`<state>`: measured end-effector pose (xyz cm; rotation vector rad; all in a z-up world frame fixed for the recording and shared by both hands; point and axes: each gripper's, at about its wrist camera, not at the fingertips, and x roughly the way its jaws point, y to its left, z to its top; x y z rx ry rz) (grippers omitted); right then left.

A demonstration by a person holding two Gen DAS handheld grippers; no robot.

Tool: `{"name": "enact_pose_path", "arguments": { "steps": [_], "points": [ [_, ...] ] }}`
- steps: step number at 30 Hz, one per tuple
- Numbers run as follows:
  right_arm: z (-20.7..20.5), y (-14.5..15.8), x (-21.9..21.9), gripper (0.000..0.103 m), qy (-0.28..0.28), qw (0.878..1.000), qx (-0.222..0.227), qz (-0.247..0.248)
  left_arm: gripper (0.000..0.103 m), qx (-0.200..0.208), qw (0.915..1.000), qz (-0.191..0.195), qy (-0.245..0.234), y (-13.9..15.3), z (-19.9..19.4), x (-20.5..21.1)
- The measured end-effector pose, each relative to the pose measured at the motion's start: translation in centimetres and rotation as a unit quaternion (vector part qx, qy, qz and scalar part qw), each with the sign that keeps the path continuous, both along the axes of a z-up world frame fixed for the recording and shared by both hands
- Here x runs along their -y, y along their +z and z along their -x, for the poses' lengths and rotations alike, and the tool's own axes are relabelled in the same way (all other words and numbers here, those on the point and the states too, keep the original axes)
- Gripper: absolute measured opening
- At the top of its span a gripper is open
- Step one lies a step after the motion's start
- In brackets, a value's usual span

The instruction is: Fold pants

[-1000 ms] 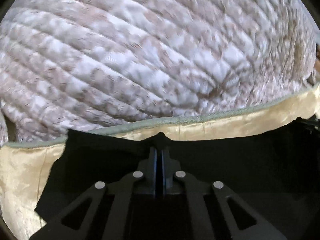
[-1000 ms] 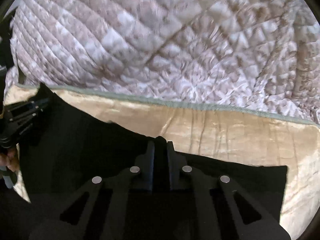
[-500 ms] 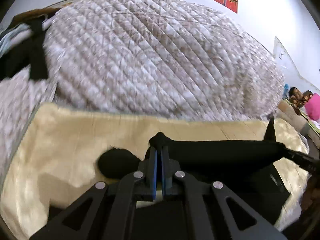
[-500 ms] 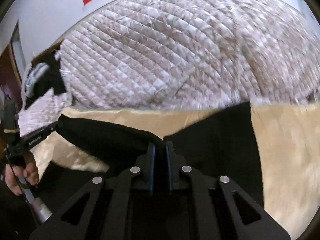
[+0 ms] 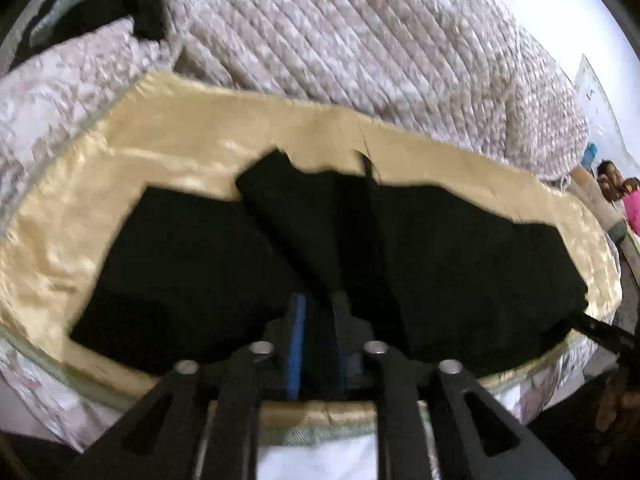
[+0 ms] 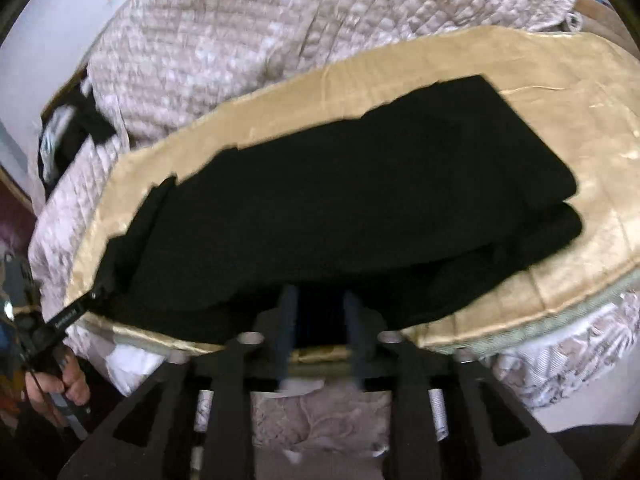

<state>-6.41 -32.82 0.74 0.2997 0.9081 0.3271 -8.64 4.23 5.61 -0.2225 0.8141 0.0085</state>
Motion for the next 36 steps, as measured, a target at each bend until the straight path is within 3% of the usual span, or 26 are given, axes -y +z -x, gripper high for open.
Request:
{"name": "enact_pose_path", "arguments": {
  "steps": [1,2,4,7,11,18,19,21,22,24,26,28,31,36],
  "points": [
    [0.2,0.2,0.6,0.055,-0.012,1.000,0.005,-0.008,0.040,0.010,0.9999,-0.003,0.000,0.6,-0.5,-0.1],
    [0.2,0.3,1.4,0.056,-0.032,0.999,0.013,-0.016,0.049,0.019,0.9998,-0.007,-0.001,1.1,-1.0,0.0],
    [-0.1,0.5,2.7,0.056,-0.065,0.997,0.016,-0.029,0.054,0.027,0.9992,-0.026,-0.015,1.7,-2.5,0.9],
    [-0.2,0.5,4.6,0.056,-0.118,0.992,0.016,-0.051,0.055,0.014,0.9973,-0.051,-0.050,0.9,-5.7,2.9],
    [-0.2,0.1,6.6,0.056,-0.160,0.985,0.009,-0.060,0.055,-0.024,0.9942,-0.057,-0.089,-2.1,-9.2,5.6],
    [-1.1,-0.7,9.0,0.056,-0.188,0.977,-0.002,-0.098,0.055,-0.021,0.9895,-0.107,-0.094,-4.4,-10.7,8.1],
    [-1.5,-0.5,9.1,0.056,-0.193,0.977,0.000,-0.095,0.054,-0.020,0.9895,-0.110,-0.092,-4.4,-10.8,8.2],
    [-2.0,-0.5,9.5,0.056,-0.207,0.974,0.001,-0.094,0.028,-0.016,0.9891,-0.118,-0.087,-4.3,-11.0,8.2],
    [-2.4,-0.7,9.8,0.056,-0.213,0.972,0.000,-0.098,0.009,-0.017,0.9887,-0.126,-0.081,-4.3,-11.1,8.1],
    [-2.8,-1.0,10.0,0.055,-0.220,0.970,-0.003,-0.108,0.005,-0.015,0.9912,-0.107,-0.076,-4.2,-11.1,7.2],
    [-3.1,-0.9,10.0,0.051,-0.223,0.969,0.002,-0.103,0.005,0.002,0.9936,-0.093,-0.064,-3.5,-10.4,6.3],
    [-3.2,-1.0,10.2,0.028,-0.232,0.968,0.000,-0.094,0.004,0.027,0.9955,-0.081,-0.043,-2.4,-8.9,4.8],
    [-2.9,-1.4,11.3,0.007,-0.249,0.963,-0.004,-0.106,0.004,0.055,0.9967,-0.059,0.010,-0.8,-6.2,1.9],
    [-2.1,-1.1,12.1,0.002,-0.253,0.959,0.010,-0.124,0.004,0.094,0.9881,-0.034,0.117,0.9,0.6,-3.6]
  ]
}}
